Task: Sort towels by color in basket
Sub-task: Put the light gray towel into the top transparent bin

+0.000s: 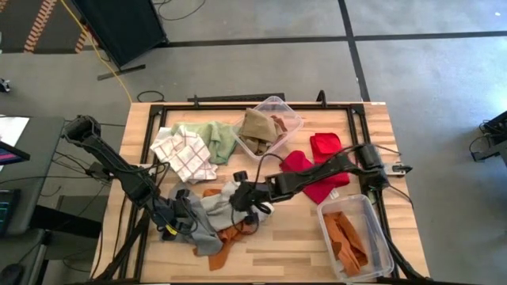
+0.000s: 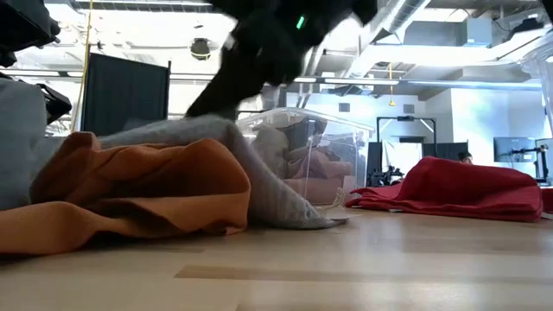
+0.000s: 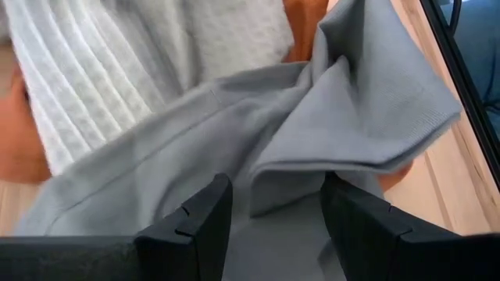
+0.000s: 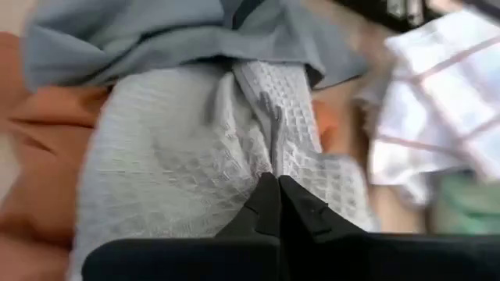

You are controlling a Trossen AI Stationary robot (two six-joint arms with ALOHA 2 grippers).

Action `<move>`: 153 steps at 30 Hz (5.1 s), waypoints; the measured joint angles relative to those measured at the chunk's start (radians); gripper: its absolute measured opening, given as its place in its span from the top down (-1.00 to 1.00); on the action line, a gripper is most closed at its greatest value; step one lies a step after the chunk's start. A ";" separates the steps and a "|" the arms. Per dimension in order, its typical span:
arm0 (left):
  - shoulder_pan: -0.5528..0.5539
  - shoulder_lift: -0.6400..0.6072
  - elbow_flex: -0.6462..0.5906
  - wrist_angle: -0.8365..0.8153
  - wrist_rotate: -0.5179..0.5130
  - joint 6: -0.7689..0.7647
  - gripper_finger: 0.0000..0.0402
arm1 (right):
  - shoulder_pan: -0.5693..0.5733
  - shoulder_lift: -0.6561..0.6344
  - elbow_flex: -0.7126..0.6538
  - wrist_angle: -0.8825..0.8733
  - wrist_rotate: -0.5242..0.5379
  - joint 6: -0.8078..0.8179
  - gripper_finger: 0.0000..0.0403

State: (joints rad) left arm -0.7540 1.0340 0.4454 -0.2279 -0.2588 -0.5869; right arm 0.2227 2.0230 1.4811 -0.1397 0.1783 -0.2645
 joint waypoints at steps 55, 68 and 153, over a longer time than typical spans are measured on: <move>0.000 0.000 0.000 -0.013 0.003 -0.004 0.08 | 0.179 -0.160 0.000 -0.638 -0.028 0.395 0.84; 0.000 0.000 0.000 -0.013 0.003 -0.002 0.08 | 0.179 -0.160 0.000 -0.638 -0.028 0.406 0.84; 0.000 0.000 0.001 -0.007 -0.032 -0.001 0.08 | 0.147 -0.015 -0.164 -0.333 -0.010 0.345 0.81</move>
State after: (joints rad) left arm -0.7540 1.0340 0.4461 -0.2354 -0.2906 -0.5882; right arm 0.3695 2.0076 1.3171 -0.4728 0.1684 0.0803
